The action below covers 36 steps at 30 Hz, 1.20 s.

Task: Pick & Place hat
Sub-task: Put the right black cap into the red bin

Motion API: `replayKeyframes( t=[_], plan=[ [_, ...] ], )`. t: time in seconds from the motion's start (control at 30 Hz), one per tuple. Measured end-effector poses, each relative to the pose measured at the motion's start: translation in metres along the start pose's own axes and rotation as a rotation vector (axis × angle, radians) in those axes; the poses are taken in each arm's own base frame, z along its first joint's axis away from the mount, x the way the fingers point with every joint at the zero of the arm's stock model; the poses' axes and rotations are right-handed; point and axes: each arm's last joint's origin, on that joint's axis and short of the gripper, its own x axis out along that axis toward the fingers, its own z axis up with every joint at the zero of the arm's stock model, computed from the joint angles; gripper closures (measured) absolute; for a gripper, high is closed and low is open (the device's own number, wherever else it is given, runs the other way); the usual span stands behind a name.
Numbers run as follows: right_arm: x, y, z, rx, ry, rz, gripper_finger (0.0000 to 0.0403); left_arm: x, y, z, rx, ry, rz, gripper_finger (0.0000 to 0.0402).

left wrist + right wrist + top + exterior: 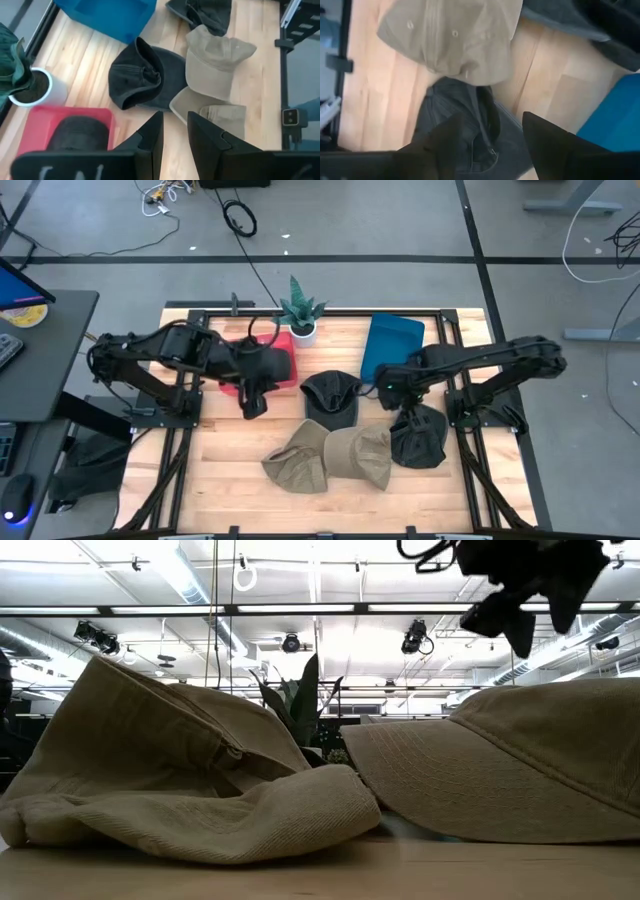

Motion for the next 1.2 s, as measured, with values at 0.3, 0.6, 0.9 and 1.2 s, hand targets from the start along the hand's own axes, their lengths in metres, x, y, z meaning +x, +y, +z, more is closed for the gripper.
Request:
replayKeyframes(
  t=[0.3,0.6,0.9,1.2],
  plan=[
    [0.044,-0.004,-0.009,-0.026,0.034,0.010,0.0140,-0.003,-0.009,-0.005,0.022,-0.014,0.054,0.0313],
    [0.082,0.005,-0.017,-0.105,-0.001,-0.015,0.0094,-0.003,-0.007,-0.007,0.034,0.006,0.084,0.0313],
    [0.100,0.002,-0.025,-0.122,0.023,-0.071,0.0100,-0.003,-0.007,-0.007,0.035,0.007,0.088,0.0313],
    [0.119,-0.001,-0.032,-0.113,0.065,-0.043,0.0120,-0.003,-0.007,-0.007,0.034,0.008,0.088,0.0313]
  ],
)
